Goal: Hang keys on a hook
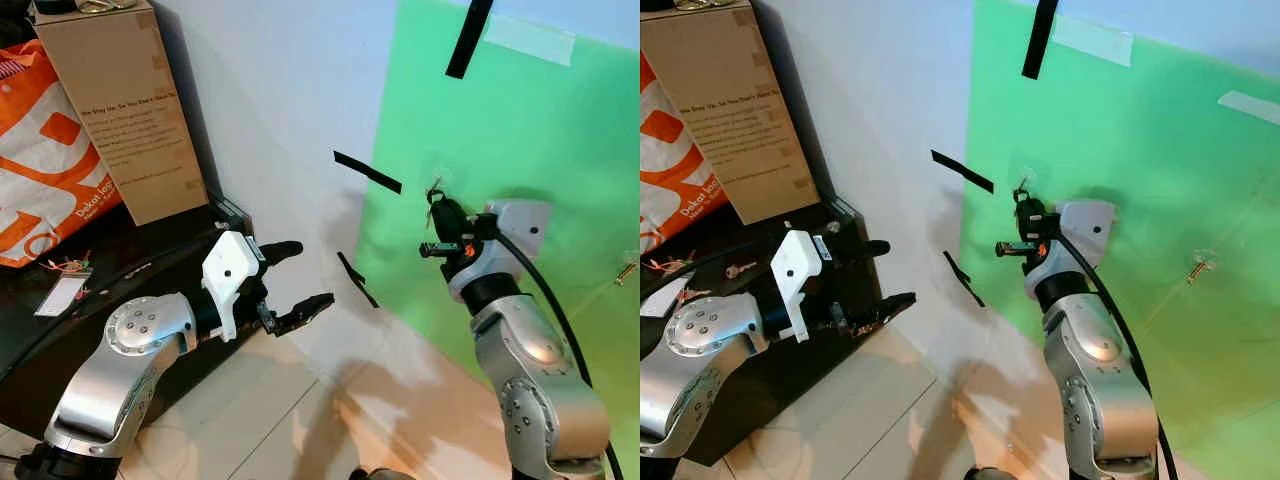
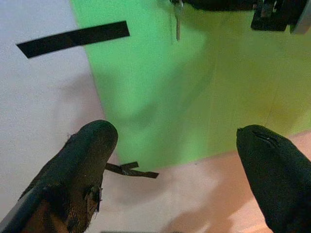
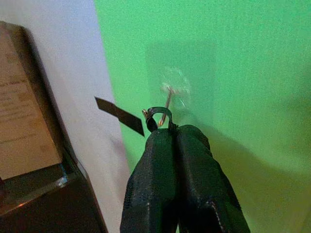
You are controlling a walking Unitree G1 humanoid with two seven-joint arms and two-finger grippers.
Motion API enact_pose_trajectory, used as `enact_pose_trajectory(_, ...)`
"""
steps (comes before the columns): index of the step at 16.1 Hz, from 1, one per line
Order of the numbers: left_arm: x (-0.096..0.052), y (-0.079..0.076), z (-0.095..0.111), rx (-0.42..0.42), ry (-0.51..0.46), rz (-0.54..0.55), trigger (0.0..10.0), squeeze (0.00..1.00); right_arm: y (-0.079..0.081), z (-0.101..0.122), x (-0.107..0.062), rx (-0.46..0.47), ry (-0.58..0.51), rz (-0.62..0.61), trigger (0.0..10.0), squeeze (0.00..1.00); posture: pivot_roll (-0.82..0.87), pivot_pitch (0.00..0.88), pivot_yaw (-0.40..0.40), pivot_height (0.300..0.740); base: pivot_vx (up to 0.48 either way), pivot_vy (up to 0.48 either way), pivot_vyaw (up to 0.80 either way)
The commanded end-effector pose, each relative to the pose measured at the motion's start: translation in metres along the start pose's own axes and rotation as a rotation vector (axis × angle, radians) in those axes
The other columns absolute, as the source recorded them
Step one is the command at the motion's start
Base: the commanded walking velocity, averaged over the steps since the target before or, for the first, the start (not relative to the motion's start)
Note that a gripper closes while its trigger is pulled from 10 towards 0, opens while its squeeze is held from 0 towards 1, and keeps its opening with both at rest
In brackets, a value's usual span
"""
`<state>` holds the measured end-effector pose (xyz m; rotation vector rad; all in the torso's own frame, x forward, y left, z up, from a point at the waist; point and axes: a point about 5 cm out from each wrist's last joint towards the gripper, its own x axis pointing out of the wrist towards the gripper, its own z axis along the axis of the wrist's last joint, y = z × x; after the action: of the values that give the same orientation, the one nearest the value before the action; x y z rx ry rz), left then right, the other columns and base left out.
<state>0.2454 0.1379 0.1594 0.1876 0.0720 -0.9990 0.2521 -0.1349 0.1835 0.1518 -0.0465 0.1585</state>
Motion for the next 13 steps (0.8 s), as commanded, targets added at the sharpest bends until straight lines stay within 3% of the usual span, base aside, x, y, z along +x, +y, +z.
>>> enact_pose_trajectory(1, -0.0023, -0.0015, 0.0009, -0.015, 0.003, -0.012, 10.0, 0.00, 0.0028, 0.0026, -0.0003, 0.005, 0.000, 0.028, 10.0, 0.00, -0.05, 0.000, 0.001, 0.740, 0.000, 0.000, 0.00)
enact_pose_trajectory(5, -0.0023, -0.0036, 0.0010, -0.025, 0.009, -0.023, 10.0, 0.00, 0.0102, -0.0057, -0.0029, -0.022, 0.053, 0.089, 10.0, 0.00, -0.05, 0.000, -0.001, 0.740, 0.000, 0.000, 0.00)
enact_pose_trajectory(13, -0.0015, -0.0058, 0.0021, -0.034, 0.009, -0.037, 10.0, 0.00, 0.0058, 0.0036, -0.0003, 0.022, 0.008, 0.051, 10.0, 0.00, -0.05, 0.000, -0.001, 0.740, 0.000, 0.000, 0.00)
